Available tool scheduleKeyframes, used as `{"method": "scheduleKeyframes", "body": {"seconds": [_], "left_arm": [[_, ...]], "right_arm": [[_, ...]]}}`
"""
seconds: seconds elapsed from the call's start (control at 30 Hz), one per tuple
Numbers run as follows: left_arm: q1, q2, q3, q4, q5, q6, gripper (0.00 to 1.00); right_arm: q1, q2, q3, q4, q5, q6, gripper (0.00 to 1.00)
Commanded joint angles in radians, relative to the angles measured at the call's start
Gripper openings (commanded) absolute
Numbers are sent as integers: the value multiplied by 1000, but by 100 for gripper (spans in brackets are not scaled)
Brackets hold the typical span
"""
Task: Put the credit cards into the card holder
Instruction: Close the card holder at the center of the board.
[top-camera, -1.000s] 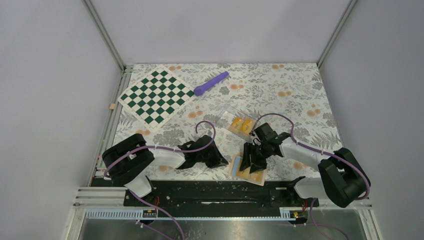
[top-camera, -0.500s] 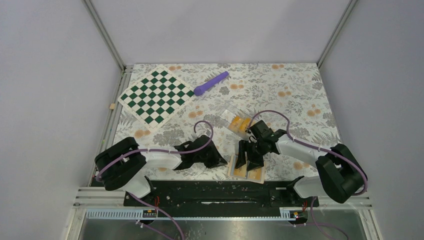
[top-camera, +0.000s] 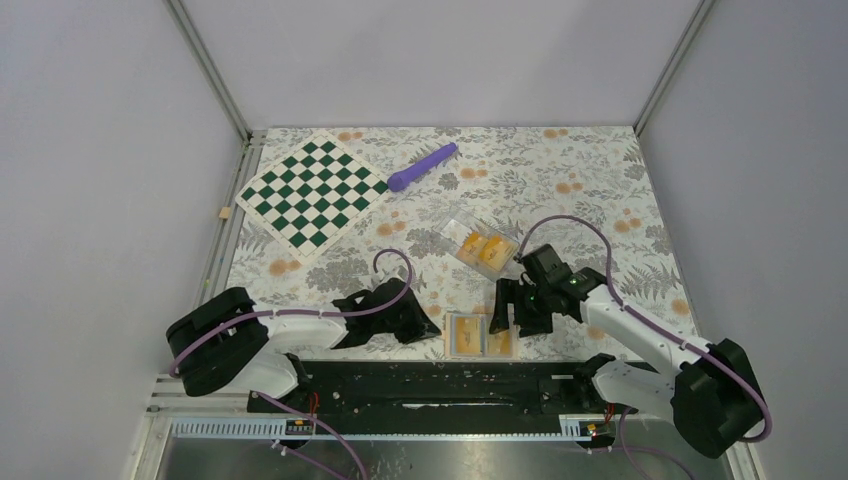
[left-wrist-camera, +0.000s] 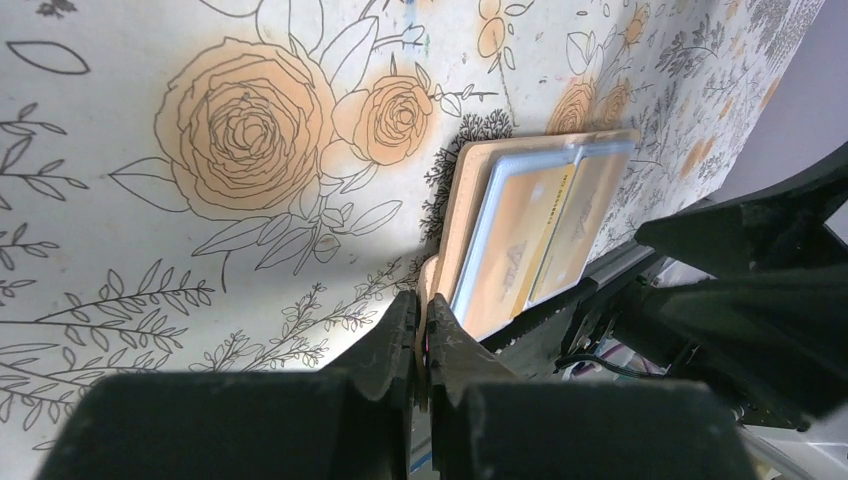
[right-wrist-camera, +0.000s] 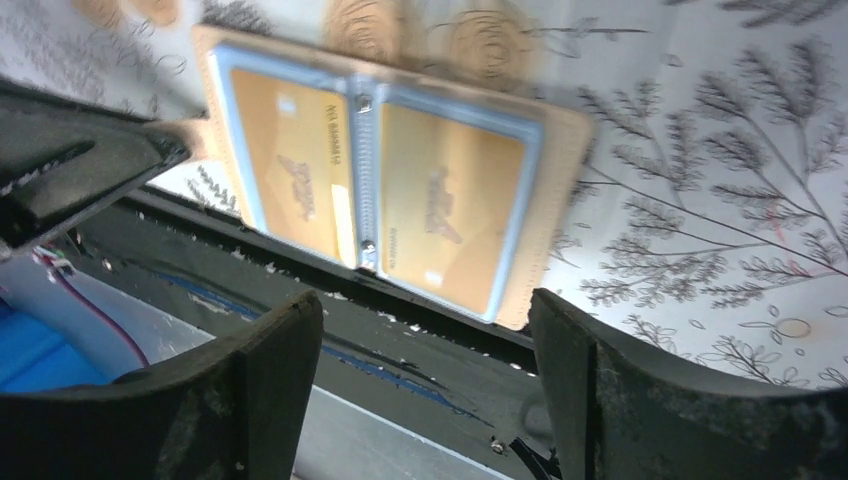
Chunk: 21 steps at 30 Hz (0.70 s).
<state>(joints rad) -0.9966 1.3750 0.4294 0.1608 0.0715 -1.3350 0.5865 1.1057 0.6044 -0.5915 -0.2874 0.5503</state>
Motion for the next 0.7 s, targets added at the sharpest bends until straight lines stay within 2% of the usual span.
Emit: {"method": "scheduleKeyframes", "body": {"seconds": [0.0, 0.17, 0.3, 0.43, 0.53, 0.67], "left_arm": [[3, -25, -5, 10, -16, 3, 0], [0, -9, -1, 24, -6, 7, 0], [-6, 12, 4, 45, 5, 3, 0], [-8, 33, 25, 51, 18, 10, 0], [-11, 49, 38, 53, 27, 18, 0], [-17, 82, 50, 70, 49, 22, 0]], "right_arm": [[-107, -39, -83, 2, 1, 8, 77], [-197, 6, -152, 85, -96, 39, 63], [-200, 80, -160, 168, -132, 53, 63], [-199, 125, -204, 319, -266, 86, 62], [-200, 58, -227, 350, -308, 104, 60], [-200, -124, -245, 340, -307, 136, 60]]}}
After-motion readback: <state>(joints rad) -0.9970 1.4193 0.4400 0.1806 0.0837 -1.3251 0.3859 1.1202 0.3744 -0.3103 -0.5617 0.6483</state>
